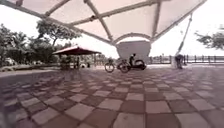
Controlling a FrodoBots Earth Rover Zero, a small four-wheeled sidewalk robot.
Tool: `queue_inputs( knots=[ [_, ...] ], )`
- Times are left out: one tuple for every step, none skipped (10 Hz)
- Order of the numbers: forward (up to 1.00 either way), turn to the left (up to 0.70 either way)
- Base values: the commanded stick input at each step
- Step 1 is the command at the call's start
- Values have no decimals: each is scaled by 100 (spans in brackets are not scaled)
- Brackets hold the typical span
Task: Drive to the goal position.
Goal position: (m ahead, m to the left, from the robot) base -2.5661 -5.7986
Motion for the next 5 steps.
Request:
queue_inputs(
  knots=[
    [0, -70],
    [0, -70],
    [0, -70],
    [0, -70],
    [0, -70]
  ],
)
